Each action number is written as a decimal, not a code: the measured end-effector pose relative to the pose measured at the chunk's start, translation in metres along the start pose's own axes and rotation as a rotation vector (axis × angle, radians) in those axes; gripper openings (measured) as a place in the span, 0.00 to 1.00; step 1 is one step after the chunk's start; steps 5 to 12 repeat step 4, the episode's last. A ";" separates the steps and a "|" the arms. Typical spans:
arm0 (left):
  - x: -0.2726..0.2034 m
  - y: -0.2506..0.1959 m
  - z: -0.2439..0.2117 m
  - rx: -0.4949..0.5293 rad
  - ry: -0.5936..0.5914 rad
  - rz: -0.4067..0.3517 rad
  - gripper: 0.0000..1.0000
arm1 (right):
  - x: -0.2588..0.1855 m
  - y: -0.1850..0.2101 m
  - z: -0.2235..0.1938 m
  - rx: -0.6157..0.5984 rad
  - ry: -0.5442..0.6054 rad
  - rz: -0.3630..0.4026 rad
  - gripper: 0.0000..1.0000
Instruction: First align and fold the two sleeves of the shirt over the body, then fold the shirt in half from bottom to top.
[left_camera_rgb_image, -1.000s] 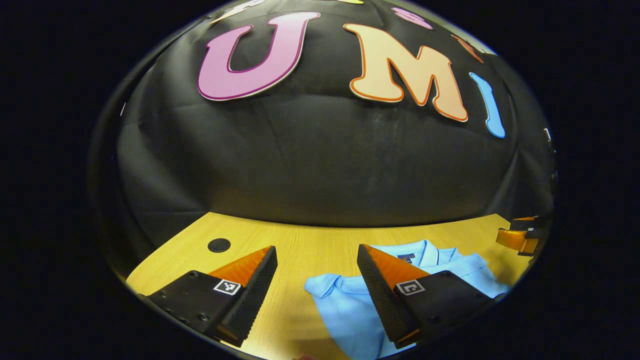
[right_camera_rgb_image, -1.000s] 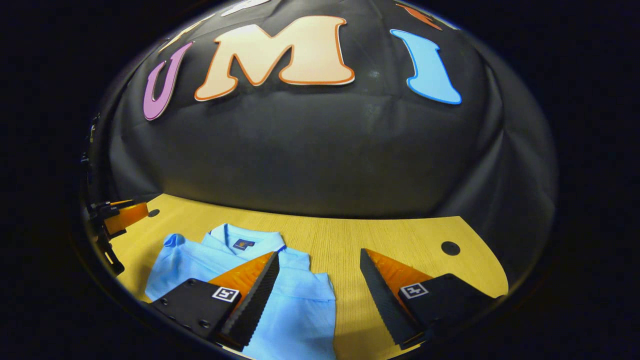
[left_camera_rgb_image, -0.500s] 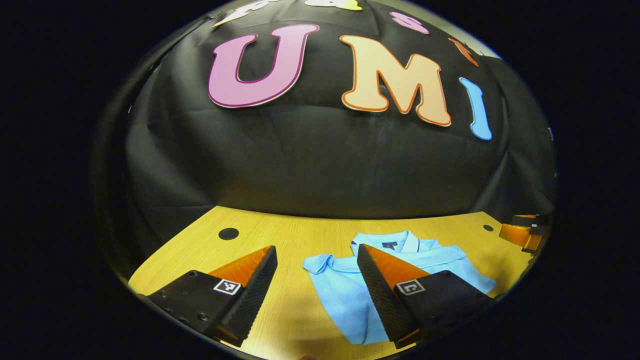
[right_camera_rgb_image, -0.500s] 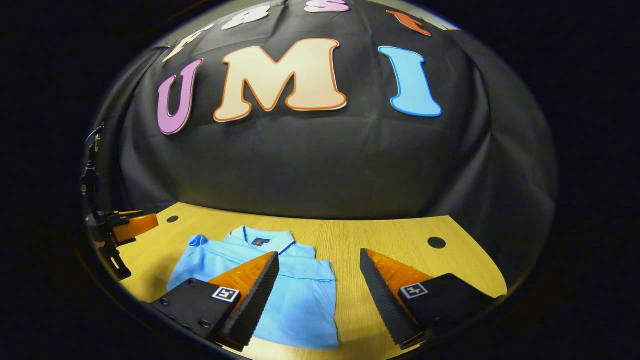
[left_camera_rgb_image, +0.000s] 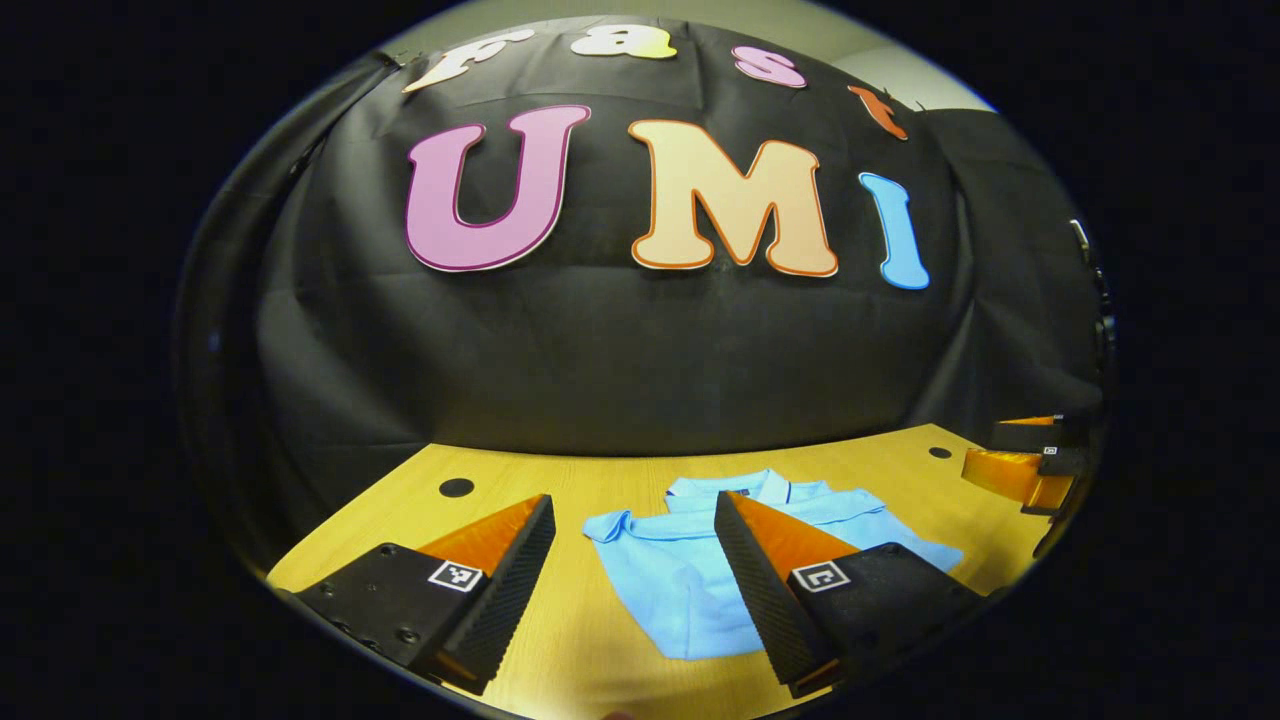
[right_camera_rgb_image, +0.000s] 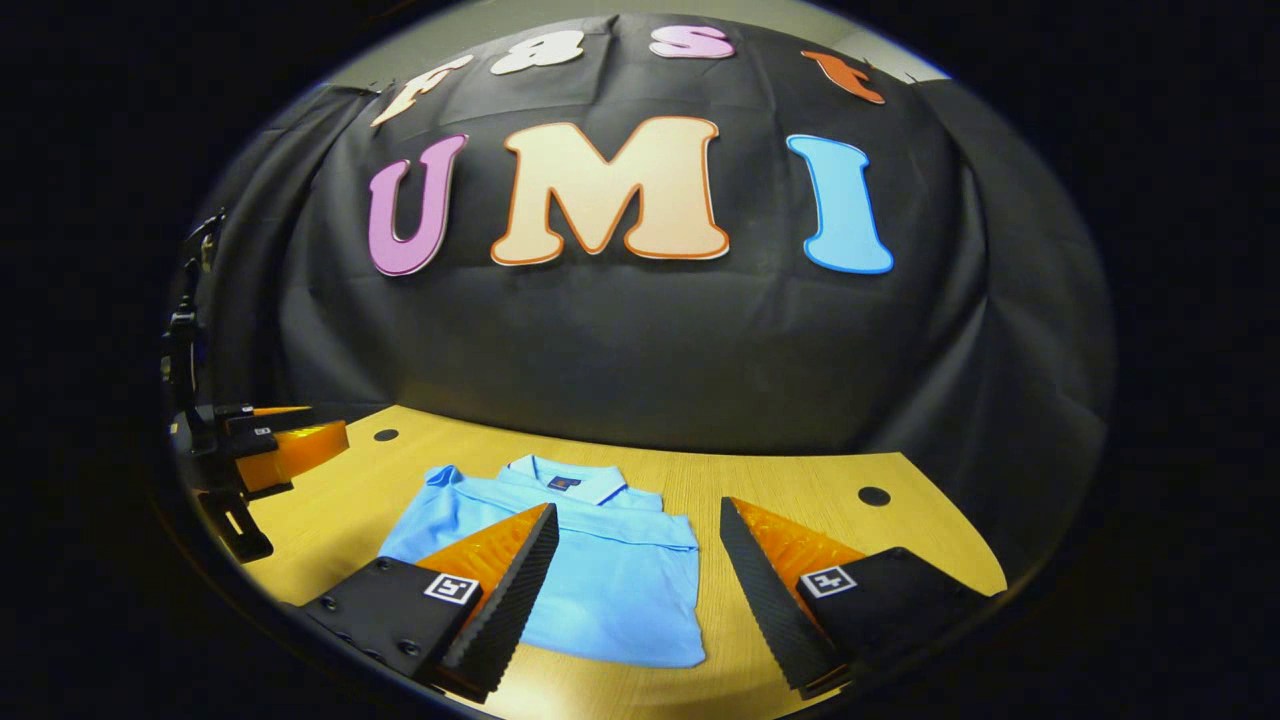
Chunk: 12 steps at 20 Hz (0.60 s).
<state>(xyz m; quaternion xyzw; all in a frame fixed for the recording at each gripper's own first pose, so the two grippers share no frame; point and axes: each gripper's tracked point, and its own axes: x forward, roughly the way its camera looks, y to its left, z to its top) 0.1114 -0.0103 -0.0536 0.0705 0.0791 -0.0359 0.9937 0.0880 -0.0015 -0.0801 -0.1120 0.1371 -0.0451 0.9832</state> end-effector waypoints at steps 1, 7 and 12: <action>-0.006 -0.002 -0.001 -0.001 -0.001 0.000 0.96 | -0.006 0.003 0.000 -0.005 -0.006 0.009 1.00; -0.020 -0.011 -0.001 -0.002 -0.020 -0.004 0.96 | -0.024 0.011 0.000 0.001 -0.030 0.042 1.00; -0.020 -0.011 -0.001 -0.002 -0.020 -0.004 0.96 | -0.024 0.011 0.000 0.001 -0.030 0.042 1.00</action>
